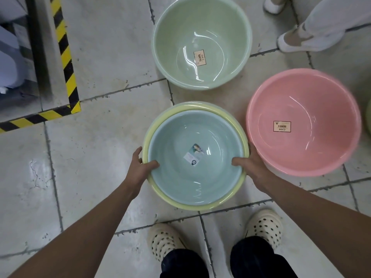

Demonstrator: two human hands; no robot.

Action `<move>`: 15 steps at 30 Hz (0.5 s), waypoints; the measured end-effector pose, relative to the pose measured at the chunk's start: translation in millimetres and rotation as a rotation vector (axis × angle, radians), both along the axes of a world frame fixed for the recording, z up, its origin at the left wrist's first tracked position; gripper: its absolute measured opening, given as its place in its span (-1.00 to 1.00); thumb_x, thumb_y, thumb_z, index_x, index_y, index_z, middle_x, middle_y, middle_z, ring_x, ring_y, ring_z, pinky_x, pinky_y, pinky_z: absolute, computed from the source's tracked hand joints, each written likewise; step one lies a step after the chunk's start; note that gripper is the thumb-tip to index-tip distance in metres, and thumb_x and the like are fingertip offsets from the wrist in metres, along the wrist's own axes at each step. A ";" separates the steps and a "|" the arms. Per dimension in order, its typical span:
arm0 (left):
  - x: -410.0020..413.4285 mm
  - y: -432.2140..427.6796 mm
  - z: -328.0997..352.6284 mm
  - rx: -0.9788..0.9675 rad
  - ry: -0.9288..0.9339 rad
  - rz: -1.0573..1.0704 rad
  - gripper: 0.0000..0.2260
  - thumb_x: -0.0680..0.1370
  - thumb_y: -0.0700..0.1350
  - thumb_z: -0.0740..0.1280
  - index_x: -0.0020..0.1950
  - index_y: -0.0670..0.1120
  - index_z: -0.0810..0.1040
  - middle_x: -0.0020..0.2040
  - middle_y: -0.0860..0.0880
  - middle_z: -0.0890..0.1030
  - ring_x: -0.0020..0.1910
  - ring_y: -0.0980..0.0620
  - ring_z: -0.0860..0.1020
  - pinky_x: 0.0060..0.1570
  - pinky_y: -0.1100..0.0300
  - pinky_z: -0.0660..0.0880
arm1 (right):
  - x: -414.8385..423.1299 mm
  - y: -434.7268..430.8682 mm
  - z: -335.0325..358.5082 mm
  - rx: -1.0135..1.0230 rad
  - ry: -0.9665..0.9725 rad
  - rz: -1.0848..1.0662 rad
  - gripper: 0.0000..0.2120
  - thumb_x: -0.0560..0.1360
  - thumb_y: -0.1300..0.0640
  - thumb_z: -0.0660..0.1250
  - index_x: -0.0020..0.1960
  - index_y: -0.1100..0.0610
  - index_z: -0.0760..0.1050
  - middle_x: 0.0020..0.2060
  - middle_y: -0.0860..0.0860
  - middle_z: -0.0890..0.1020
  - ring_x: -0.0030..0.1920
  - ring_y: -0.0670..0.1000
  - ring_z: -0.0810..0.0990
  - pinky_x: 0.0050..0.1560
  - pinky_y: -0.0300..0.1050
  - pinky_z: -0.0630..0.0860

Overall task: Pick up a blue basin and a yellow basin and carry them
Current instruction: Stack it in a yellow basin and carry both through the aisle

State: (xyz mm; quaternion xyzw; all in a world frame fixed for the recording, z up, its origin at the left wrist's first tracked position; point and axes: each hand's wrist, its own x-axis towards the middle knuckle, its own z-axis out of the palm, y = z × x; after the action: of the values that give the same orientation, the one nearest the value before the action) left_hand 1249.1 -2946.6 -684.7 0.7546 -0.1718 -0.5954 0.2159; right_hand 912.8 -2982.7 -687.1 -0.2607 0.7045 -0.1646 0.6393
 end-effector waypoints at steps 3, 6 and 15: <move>-2.1 1.7 11.9 -0.014 -0.032 0.037 -0.09 0.26 -0.10 0.47 0.58 0.07 0.20 0.23 -0.11 0.60 0.05 -0.12 0.65 -0.17 0.06 0.59 | -1.6 -0.8 11.3 -0.014 -0.029 0.022 -0.25 0.32 0.31 0.44 0.44 -0.07 0.35 0.18 -0.01 0.64 0.15 0.02 0.63 0.01 -0.04 0.58; -1.1 2.9 35.2 -0.040 -0.056 0.028 -0.08 0.24 -0.08 0.48 0.58 0.06 0.22 0.24 -0.11 0.61 0.07 -0.13 0.65 -0.14 0.02 0.60 | -2.9 -2.3 32.3 -0.031 -0.053 0.041 -0.24 0.27 0.26 0.45 0.42 -0.07 0.37 0.17 -0.03 0.65 0.14 0.00 0.64 0.06 -0.03 0.59; -25.8 -27.9 143.2 -0.111 -0.095 -0.012 -0.11 0.25 -0.11 0.47 0.56 0.03 0.24 0.10 -0.09 0.63 -0.03 -0.10 0.66 -0.21 0.06 0.58 | -29.4 -18.1 136.7 -0.071 -0.052 -0.020 -0.32 0.21 0.18 0.43 0.33 -0.03 0.44 0.09 0.00 0.69 0.09 0.06 0.67 0.21 0.07 0.58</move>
State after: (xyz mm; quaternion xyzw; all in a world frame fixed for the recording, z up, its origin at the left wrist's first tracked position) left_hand 1223.4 -2974.5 -541.5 0.7679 -0.2190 -0.5496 0.2454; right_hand 883.4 -3000.8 -550.4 -0.2718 0.6840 -0.2028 0.6459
